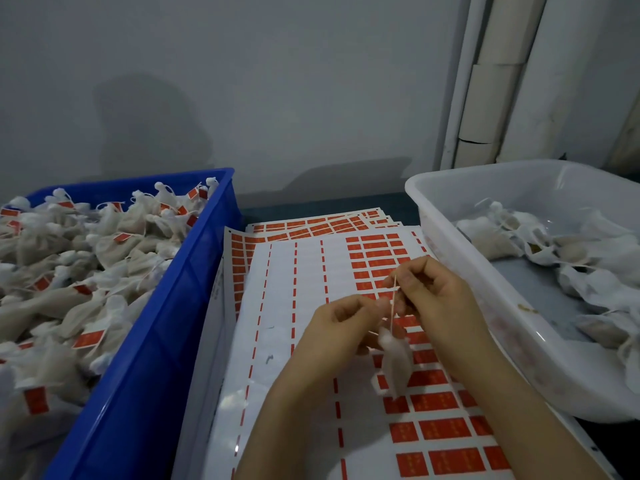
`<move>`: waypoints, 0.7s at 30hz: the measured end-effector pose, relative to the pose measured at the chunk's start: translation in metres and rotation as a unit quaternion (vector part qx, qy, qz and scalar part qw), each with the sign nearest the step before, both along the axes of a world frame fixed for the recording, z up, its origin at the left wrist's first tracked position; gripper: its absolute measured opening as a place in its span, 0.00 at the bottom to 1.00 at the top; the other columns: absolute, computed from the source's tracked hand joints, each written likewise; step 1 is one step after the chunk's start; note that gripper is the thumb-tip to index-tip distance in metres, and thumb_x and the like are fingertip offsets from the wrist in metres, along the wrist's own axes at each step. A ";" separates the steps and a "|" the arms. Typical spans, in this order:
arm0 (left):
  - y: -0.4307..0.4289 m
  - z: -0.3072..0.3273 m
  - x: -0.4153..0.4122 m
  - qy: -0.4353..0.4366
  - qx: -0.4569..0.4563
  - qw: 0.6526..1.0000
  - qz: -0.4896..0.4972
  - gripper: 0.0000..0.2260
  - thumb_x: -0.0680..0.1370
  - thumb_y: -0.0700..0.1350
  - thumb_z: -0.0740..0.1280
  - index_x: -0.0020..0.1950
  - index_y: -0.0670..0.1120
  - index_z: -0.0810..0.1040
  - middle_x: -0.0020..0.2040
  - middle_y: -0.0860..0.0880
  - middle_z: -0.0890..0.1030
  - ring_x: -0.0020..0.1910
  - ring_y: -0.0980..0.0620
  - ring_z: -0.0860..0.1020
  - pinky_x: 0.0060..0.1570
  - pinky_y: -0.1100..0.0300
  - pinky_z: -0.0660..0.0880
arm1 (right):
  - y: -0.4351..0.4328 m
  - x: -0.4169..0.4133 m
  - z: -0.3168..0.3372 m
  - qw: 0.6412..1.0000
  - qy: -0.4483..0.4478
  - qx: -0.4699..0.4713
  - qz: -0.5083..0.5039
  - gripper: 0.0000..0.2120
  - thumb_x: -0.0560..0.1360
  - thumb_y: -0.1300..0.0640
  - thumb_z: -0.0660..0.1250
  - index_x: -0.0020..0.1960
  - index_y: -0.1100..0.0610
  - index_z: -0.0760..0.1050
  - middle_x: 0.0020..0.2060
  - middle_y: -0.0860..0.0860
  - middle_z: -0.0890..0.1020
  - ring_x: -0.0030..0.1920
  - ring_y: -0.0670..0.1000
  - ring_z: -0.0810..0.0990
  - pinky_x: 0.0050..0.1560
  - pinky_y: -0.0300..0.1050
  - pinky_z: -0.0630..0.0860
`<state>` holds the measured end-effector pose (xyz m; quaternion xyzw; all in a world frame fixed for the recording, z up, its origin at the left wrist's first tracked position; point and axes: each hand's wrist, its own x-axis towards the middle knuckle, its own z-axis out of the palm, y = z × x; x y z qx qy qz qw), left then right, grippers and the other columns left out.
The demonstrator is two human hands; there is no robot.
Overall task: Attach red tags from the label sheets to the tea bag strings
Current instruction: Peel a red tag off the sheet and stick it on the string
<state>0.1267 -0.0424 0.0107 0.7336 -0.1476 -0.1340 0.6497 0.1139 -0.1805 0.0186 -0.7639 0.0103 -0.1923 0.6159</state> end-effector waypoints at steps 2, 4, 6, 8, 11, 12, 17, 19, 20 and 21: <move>0.001 0.001 0.001 -0.017 -0.009 1.000 0.016 0.09 0.75 0.55 0.66 0.40 0.53 0.82 0.37 0.52 0.84 0.41 0.51 0.82 0.47 0.59 0.80 | 0.000 0.000 -0.001 0.999 -0.008 -0.035 -0.007 0.05 0.76 0.53 0.62 0.41 0.47 0.74 0.30 0.42 0.80 0.35 0.41 0.79 0.32 0.26 0.73; 0.002 0.002 0.001 -0.036 -0.006 0.999 0.015 0.06 0.75 0.53 0.67 0.42 0.54 0.82 0.38 0.54 0.84 0.38 0.54 0.83 0.42 0.65 0.79 | 0.003 0.000 -0.001 0.998 -0.011 -0.060 -0.001 0.06 0.76 0.53 0.63 0.40 0.45 0.73 0.33 0.38 0.79 0.39 0.36 0.79 0.32 0.23 0.71; 0.002 0.003 0.000 -0.040 -0.005 0.999 0.016 0.05 0.75 0.51 0.67 0.42 0.54 0.82 0.39 0.56 0.84 0.38 0.57 0.82 0.39 0.69 0.76 | 0.006 0.001 0.000 0.997 -0.009 -0.079 0.004 0.08 0.76 0.54 0.63 0.40 0.43 0.73 0.36 0.36 0.78 0.39 0.36 0.79 0.33 0.22 0.71; 0.003 0.003 0.001 -0.040 -0.007 0.999 0.023 0.06 0.75 0.51 0.67 0.41 0.54 0.82 0.40 0.58 0.84 0.41 0.60 0.81 0.40 0.69 0.74 | 0.006 0.002 0.002 0.994 -0.001 -0.111 -0.003 0.07 0.76 0.53 0.63 0.41 0.42 0.73 0.38 0.35 0.78 0.39 0.40 0.79 0.33 0.23 0.71; 0.005 0.002 0.002 0.001 -0.047 0.998 0.042 0.05 0.72 0.52 0.69 0.40 0.53 0.83 0.42 0.56 0.84 0.44 0.57 0.82 0.49 0.59 0.78 | 0.005 0.005 0.011 0.986 0.017 -0.163 -0.022 0.05 0.77 0.52 0.62 0.50 0.43 0.74 0.48 0.38 0.78 0.44 0.41 0.77 0.39 0.26 0.71; 0.006 0.002 0.003 0.019 -0.064 0.997 0.039 0.07 0.70 0.53 0.69 0.41 0.52 0.83 0.43 0.54 0.84 0.45 0.54 0.83 0.52 0.55 0.78 | 0.005 0.005 0.017 0.982 0.021 -0.185 -0.031 0.08 0.77 0.52 0.61 0.55 0.45 0.74 0.53 0.42 0.78 0.45 0.41 0.76 0.41 0.27 0.70; 0.009 0.001 0.005 0.049 -0.105 0.993 0.025 0.09 0.72 0.51 0.68 0.45 0.46 0.82 0.38 0.53 0.84 0.37 0.57 0.83 0.38 0.65 0.77 | 0.009 -0.027 0.052 0.959 0.021 -0.281 -0.026 0.11 0.77 0.52 0.62 0.59 0.45 0.74 0.56 0.43 0.78 0.44 0.40 0.74 0.41 0.25 0.67; 0.009 0.001 0.005 0.055 -0.120 0.991 0.038 0.07 0.74 0.48 0.68 0.46 0.46 0.82 0.36 0.54 0.83 0.34 0.58 0.82 0.33 0.69 0.75 | 0.009 -0.058 0.050 0.951 0.048 -0.303 -0.021 0.10 0.76 0.50 0.62 0.57 0.42 0.75 0.51 0.39 0.78 0.44 0.38 0.74 0.42 0.24 0.65; 0.009 0.000 0.006 0.062 -0.123 0.989 0.046 0.07 0.74 0.48 0.68 0.46 0.46 0.82 0.37 0.53 0.84 0.35 0.57 0.83 0.33 0.68 0.75 | 0.010 -0.077 0.046 0.951 0.068 -0.302 -0.020 0.09 0.76 0.48 0.62 0.55 0.40 0.74 0.48 0.37 0.76 0.43 0.37 0.75 0.43 0.24 0.65; 0.009 0.000 0.007 0.069 -0.123 0.989 0.051 0.07 0.74 0.49 0.69 0.46 0.47 0.82 0.40 0.53 0.85 0.38 0.56 0.83 0.35 0.66 0.77 | 0.011 -0.097 0.040 0.953 0.088 -0.290 -0.018 0.07 0.75 0.47 0.62 0.51 0.37 0.73 0.46 0.33 0.75 0.43 0.35 0.74 0.43 0.24 0.65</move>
